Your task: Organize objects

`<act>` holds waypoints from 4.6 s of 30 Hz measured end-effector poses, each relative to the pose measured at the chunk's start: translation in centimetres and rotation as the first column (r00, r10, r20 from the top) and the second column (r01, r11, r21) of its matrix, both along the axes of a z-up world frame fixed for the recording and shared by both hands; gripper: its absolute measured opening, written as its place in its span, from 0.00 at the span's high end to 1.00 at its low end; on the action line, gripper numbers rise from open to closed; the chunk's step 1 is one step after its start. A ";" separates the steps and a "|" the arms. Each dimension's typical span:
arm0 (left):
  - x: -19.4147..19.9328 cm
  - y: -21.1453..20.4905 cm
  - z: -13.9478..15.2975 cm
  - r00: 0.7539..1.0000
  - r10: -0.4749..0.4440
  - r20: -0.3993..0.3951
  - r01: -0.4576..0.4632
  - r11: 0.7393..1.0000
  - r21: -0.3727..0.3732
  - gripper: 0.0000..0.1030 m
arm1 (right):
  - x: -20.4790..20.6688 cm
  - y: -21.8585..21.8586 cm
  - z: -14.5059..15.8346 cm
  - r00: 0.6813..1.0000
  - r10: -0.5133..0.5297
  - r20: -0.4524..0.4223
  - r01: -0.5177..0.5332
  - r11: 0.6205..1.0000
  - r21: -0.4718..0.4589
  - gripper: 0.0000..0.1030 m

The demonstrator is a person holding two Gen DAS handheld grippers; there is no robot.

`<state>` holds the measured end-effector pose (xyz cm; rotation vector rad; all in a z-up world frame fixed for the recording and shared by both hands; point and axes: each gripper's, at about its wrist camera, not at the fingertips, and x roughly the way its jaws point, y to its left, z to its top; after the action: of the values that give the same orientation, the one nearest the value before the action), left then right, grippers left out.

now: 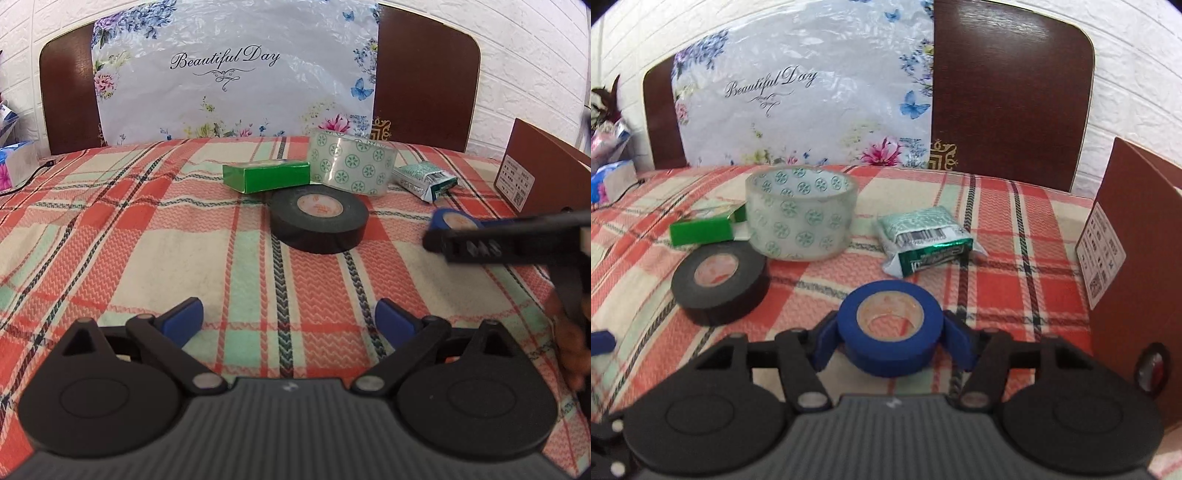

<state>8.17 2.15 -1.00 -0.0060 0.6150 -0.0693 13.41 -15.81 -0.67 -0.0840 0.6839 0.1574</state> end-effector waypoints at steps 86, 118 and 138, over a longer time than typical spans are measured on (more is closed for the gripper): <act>-2.7 -11.4 6.5 0.958 -0.265 -0.111 0.274 0.959 0.074 0.41 | -20.9 -13.7 6.7 0.827 -0.545 0.136 0.461 0.797 0.389 0.34; 0.6 12.2 0.4 0.979 0.186 0.082 -0.183 0.982 -0.046 0.22 | -9.8 4.5 2.5 0.993 0.079 0.084 -0.085 0.993 0.076 0.27; 0.8 11.0 0.3 0.988 0.137 0.075 -0.138 0.990 -0.001 0.21 | -15.2 2.1 0.1 0.996 0.084 0.005 -0.084 0.996 -0.018 0.23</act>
<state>8.98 13.17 -0.71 -0.0416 0.5379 0.0653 -1.77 -13.74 -0.56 -0.1303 0.6766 0.2317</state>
